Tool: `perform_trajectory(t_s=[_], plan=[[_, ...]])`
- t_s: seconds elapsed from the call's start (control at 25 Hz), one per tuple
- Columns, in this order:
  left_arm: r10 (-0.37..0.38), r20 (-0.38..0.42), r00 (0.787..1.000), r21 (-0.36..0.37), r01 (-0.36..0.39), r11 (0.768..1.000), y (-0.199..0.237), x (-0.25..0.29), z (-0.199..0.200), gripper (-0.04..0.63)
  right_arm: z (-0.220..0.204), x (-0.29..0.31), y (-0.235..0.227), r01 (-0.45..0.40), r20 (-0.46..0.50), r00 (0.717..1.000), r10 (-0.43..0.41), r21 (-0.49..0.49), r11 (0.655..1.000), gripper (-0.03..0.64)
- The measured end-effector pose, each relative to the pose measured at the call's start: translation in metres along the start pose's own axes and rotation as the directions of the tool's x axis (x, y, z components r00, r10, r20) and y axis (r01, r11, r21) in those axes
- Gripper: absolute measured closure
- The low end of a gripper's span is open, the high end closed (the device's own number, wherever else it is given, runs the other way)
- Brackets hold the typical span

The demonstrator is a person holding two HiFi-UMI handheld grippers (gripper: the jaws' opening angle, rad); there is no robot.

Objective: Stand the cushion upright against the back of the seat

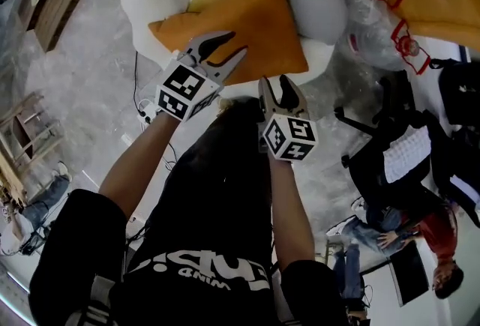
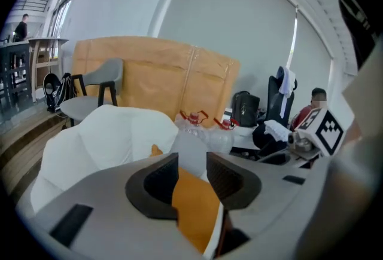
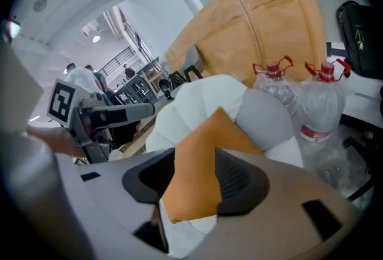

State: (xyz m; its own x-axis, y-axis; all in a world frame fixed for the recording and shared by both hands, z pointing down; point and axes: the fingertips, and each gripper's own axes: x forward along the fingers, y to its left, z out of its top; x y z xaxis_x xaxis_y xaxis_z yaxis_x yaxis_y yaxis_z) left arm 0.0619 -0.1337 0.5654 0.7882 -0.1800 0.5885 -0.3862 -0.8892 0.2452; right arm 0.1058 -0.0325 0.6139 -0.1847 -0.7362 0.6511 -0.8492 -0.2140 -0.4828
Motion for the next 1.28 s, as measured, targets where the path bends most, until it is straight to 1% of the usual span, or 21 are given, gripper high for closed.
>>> perform_trajectory(t_s=[0.12,0.24,0.28,0.36,0.4,0.48,0.56,0.68,0.84,1.0,1.12,1.2,1.28], plan=[[0.034,-0.057,0.998,0.051,-0.031,0.998,0.025,0.04,-0.04,0.449,-0.036,0.042,-0.035,0.072,-0.054,0.996,-0.07,0.034,0.997,0.421],[0.084,-0.136,0.987,0.126,-0.067,0.99,0.052,0.079,-0.078,0.443,-0.081,0.08,-0.075,0.15,-0.135,0.981,-0.137,0.088,0.985,0.417],[0.1,-0.168,0.981,0.159,-0.073,0.985,0.06,0.092,-0.091,0.443,-0.095,0.091,-0.089,0.175,-0.162,0.974,-0.158,0.092,0.98,0.416],[0.118,-0.243,0.963,0.228,-0.062,0.972,0.075,0.119,-0.115,0.44,-0.119,0.111,-0.112,0.219,-0.206,0.958,-0.198,0.086,0.972,0.416],[0.121,-0.279,0.953,0.252,-0.049,0.966,0.081,0.131,-0.126,0.44,-0.129,0.121,-0.121,0.234,-0.222,0.952,-0.211,0.086,0.968,0.416],[0.127,-0.335,0.934,0.279,-0.03,0.96,0.09,0.151,-0.145,0.436,-0.142,0.14,-0.135,0.247,-0.246,0.944,-0.218,0.094,0.964,0.416],[0.146,-0.358,0.922,0.303,-0.033,0.953,0.098,0.164,-0.156,0.431,-0.148,0.156,-0.144,0.252,-0.268,0.938,-0.222,0.086,0.964,0.416],[0.184,-0.358,0.915,0.342,-0.055,0.938,0.105,0.175,-0.162,0.431,-0.152,0.171,-0.151,0.264,-0.311,0.922,-0.232,0.065,0.962,0.416],[0.228,-0.371,0.9,0.368,-0.083,0.926,0.109,0.183,-0.169,0.431,-0.156,0.181,-0.155,0.262,-0.355,0.908,-0.222,0.067,0.963,0.414],[0.254,-0.396,0.882,0.382,-0.094,0.919,0.114,0.192,-0.173,0.434,-0.157,0.186,-0.16,0.242,-0.364,0.909,-0.201,0.069,0.968,0.414],[0.255,-0.408,0.877,0.376,-0.094,0.922,0.118,0.194,-0.174,0.484,-0.158,0.187,-0.163,0.246,-0.371,0.904,-0.21,0.053,0.968,0.417],[0.245,-0.418,0.875,0.348,-0.095,0.933,0.12,0.193,-0.173,0.529,-0.158,0.188,-0.163,0.251,-0.37,0.902,-0.221,0.035,0.967,0.46],[0.232,-0.426,0.874,0.318,-0.096,0.943,0.12,0.193,-0.173,0.558,-0.158,0.189,-0.163,0.252,-0.366,0.903,-0.226,0.024,0.967,0.51]])
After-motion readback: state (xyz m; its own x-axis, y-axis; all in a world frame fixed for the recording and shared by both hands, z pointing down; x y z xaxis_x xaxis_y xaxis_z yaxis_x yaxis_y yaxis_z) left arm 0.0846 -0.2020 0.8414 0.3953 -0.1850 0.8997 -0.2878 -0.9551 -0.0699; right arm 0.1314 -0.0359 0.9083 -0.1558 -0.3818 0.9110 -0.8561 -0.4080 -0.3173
